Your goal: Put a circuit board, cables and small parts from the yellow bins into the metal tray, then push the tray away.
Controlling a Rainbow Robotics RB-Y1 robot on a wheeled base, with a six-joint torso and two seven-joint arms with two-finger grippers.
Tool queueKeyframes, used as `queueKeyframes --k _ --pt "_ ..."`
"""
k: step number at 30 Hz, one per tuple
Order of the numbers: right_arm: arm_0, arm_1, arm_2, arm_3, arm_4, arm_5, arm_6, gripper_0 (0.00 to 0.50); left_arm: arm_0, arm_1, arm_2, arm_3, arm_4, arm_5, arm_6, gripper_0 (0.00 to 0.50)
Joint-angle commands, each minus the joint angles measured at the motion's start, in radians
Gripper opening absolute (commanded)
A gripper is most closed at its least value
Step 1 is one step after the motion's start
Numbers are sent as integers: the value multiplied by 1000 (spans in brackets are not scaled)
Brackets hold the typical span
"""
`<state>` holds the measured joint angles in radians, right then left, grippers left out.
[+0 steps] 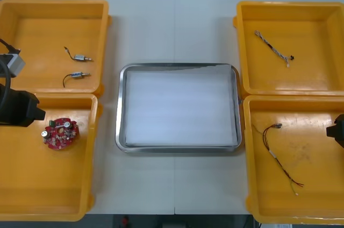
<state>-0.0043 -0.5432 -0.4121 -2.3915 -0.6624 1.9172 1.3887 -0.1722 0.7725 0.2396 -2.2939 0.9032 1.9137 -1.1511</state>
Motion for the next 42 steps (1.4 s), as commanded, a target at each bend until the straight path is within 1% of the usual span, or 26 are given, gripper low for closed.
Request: queueKeyframes --k 1,17,18,19,20,25,29,32,37,42 --pt "-13 -32 9 -20 -6 3 -20 500 16 22 24 -10 6 6 21 500" --pt "-13 -32 9 -20 -6 3 -20 500 16 22 24 -10 6 6 21 500" --pt "-13 -32 9 -20 -6 3 -20 500 36 2 12 7 3 6 21 500" --pt "-39 -55 -5 -25 -3 3 -20 500 37 1 12 7 3 6 21 500" --pt "-39 -52 -5 -25 -3 3 -20 500 42 -10 15 7 0 6 22 500" --pt "-46 -57 -7 -71 -13 3 -17 500 43 -4 23 2 -7 6 18 500" --pt "-25 -40 10 -89 -20 3 -11 500 43 -5 30 2 -20 6 8 500" --pt "13 -32 35 -110 -29 3 -7 500 50 -5 30 4 -35 6 -1 500" --pt "110 -32 108 -146 -31 3 6 500 94 -2 30 7 -66 6 -12 500" --pt "162 -32 191 -146 -14 -104 24 500 108 -2 30 44 -66 4 -22 500"
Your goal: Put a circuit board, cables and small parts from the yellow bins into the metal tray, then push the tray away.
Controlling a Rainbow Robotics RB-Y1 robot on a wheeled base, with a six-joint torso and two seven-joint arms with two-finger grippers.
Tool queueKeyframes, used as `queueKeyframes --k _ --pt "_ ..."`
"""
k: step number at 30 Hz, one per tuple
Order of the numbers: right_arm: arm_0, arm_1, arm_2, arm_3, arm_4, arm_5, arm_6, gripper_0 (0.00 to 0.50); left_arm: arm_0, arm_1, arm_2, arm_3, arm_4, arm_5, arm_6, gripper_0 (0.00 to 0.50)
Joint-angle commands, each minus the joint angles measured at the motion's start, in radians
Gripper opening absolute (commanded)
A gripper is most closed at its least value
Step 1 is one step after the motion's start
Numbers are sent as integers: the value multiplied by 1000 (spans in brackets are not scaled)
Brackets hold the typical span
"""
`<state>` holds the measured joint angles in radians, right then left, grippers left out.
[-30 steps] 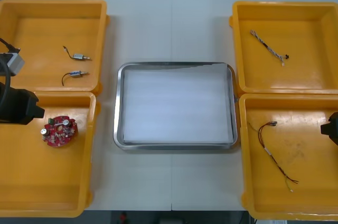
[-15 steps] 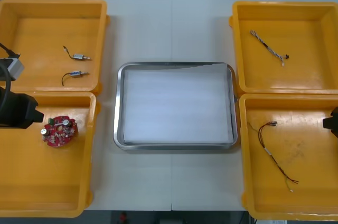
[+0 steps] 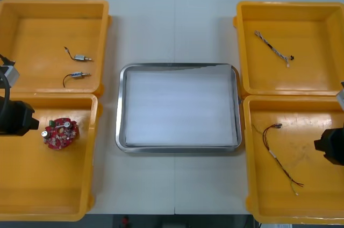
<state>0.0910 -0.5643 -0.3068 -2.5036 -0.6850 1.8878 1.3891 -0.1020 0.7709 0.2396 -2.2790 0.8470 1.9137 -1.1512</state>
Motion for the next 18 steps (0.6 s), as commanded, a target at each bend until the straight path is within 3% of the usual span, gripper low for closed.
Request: queueKeyframes --k 1,10,18 --pt "73 -11 110 -34 27 -96 28 500 38 -1 30 39 -8 -2 -25 500" --pt "87 -12 301 -1 208 -230 59 500 58 -1 17 81 -33 -87 -47 500" --pt "124 -40 364 103 225 -389 87 500 65 -1 -33 124 -85 -165 -56 500"
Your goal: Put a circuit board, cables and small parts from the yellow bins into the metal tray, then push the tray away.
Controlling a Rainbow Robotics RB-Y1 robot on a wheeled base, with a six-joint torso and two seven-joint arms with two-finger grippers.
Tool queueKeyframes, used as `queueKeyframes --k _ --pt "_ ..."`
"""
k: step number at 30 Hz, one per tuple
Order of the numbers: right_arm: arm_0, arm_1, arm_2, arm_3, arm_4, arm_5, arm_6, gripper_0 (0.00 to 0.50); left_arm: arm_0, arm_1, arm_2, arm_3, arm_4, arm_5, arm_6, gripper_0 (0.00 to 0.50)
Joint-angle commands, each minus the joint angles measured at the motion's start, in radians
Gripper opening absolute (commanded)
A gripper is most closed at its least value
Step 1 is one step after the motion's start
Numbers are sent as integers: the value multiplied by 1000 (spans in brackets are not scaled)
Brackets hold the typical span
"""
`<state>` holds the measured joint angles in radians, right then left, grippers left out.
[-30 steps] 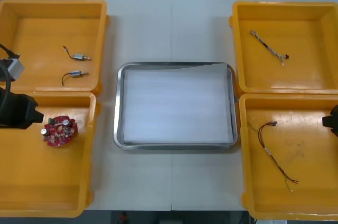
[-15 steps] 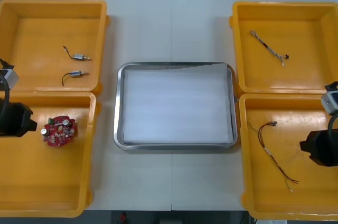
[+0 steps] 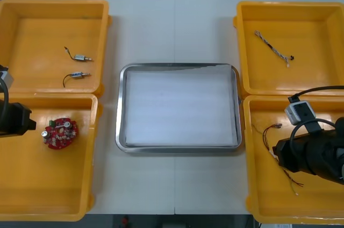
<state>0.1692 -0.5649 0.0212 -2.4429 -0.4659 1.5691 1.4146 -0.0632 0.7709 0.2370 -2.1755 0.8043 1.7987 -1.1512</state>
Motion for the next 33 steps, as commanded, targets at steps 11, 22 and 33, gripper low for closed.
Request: queueKeyframes --k 11,22,33 --pt "58 -61 105 167 38 -204 99 500 26 -1 -107 108 -83 -165 -64 500" --pt "58 -61 115 268 41 -296 141 500 26 -4 -157 171 -119 -248 -59 500" --pt "58 -59 138 272 39 -296 144 258 26 -4 -202 204 -137 -292 -51 500"
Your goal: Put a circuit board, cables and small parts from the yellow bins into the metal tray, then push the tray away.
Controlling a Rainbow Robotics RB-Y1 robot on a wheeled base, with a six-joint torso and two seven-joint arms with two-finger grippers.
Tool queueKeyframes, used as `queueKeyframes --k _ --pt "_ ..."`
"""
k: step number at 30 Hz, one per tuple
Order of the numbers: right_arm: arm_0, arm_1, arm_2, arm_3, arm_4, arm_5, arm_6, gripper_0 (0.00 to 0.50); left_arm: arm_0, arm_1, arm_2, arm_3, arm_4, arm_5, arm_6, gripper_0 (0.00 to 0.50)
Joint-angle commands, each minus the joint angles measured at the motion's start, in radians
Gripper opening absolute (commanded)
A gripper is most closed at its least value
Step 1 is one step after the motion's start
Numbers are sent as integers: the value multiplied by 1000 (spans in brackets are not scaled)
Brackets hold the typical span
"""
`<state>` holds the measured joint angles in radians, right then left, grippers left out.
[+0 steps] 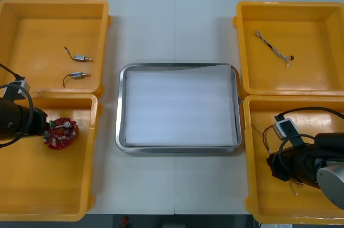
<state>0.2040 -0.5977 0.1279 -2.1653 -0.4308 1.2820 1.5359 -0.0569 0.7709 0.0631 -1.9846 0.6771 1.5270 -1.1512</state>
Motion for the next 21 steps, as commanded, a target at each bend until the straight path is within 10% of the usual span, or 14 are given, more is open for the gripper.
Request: queueKeyframes --k 1,3,10,21 --pt "23 -28 32 -5 3 -9 23 177 20 -4 -31 17 -10 -27 -50 500" --pt "25 -27 32 -5 0 -9 23 0 20 -4 -42 30 -10 -45 -50 500" --pt "21 -27 16 -41 4 5 23 0 22 -4 -65 47 -11 -76 -44 500" --pt "-31 -21 -126 -280 -26 338 23 0 54 -4 -68 47 -11 -100 -42 500"
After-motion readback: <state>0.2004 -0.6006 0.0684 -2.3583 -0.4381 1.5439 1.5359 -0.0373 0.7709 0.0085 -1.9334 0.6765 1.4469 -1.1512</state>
